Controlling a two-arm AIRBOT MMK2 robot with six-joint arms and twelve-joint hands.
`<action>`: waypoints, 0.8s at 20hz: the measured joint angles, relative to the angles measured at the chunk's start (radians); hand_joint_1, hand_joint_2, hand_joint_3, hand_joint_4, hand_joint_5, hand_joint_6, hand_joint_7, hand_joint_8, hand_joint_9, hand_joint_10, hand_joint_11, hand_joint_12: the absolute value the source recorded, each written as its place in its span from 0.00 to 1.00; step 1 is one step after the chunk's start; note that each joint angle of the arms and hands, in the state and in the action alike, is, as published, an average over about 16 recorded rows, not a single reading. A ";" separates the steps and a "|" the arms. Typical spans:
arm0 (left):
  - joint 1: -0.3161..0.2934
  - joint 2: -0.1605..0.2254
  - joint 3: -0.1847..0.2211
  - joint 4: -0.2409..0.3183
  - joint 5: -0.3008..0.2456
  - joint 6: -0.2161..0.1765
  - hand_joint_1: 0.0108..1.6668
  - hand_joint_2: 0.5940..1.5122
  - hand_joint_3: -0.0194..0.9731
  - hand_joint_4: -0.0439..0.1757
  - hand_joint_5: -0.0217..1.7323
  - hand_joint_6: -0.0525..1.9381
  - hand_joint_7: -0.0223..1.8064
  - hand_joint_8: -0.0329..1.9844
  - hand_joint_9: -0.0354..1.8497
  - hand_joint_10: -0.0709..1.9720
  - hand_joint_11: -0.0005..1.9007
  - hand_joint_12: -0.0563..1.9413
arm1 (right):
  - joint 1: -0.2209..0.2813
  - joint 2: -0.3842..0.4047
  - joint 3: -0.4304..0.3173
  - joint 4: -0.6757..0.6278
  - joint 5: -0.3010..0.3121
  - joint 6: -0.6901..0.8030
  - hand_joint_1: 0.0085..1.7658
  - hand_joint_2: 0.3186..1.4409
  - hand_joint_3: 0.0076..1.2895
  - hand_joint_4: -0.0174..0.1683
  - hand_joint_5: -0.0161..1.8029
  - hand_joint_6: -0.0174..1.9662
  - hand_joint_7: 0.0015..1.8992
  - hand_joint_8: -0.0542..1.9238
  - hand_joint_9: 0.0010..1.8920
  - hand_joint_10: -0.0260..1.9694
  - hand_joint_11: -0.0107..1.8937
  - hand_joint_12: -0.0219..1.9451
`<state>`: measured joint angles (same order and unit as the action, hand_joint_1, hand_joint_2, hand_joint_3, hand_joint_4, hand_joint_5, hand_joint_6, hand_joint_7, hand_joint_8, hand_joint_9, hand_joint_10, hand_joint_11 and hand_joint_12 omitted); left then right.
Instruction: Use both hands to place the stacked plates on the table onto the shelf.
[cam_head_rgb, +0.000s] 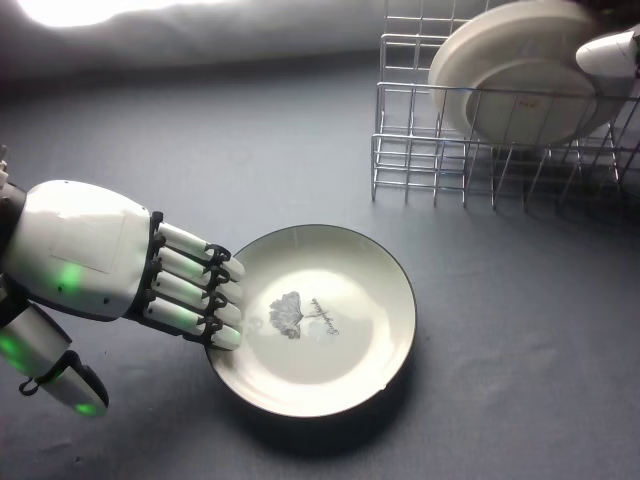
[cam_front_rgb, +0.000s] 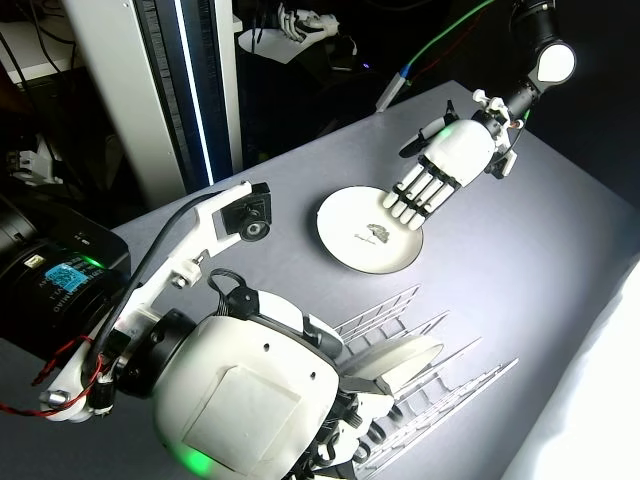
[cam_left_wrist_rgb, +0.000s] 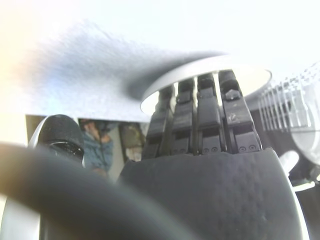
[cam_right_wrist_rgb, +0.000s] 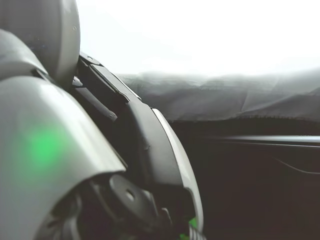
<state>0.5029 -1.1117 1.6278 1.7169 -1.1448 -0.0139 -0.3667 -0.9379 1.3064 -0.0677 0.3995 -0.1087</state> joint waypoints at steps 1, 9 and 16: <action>0.002 0.000 0.001 -0.001 0.000 0.002 0.01 0.67 0.03 0.19 0.07 0.02 0.09 0.02 0.08 0.04 0.01 0.12 | 0.008 0.000 -0.002 -0.010 0.003 -0.001 0.65 0.74 0.00 0.05 0.41 0.24 0.44 0.19 0.37 0.27 0.17 0.73; 0.033 0.003 0.002 -0.023 0.001 0.019 0.01 0.67 0.03 0.18 0.07 0.02 0.09 0.02 0.08 0.03 0.01 0.13 | 0.101 0.001 -0.049 -0.219 0.027 -0.013 0.62 0.73 0.00 0.06 0.41 0.03 0.42 0.04 0.33 0.16 0.09 0.72; 0.097 0.011 -0.015 -0.062 0.019 0.037 0.01 0.67 0.03 0.17 0.07 0.02 0.09 0.01 0.08 0.03 0.01 0.13 | 0.160 0.006 -0.132 -0.565 0.065 -0.024 0.58 0.72 0.00 0.09 0.36 0.03 0.36 0.04 0.28 0.14 0.05 0.70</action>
<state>0.6000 -1.1002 1.6127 1.6547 -1.1256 0.0229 -0.2070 -0.9315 1.1740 -0.6331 0.4644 -0.1329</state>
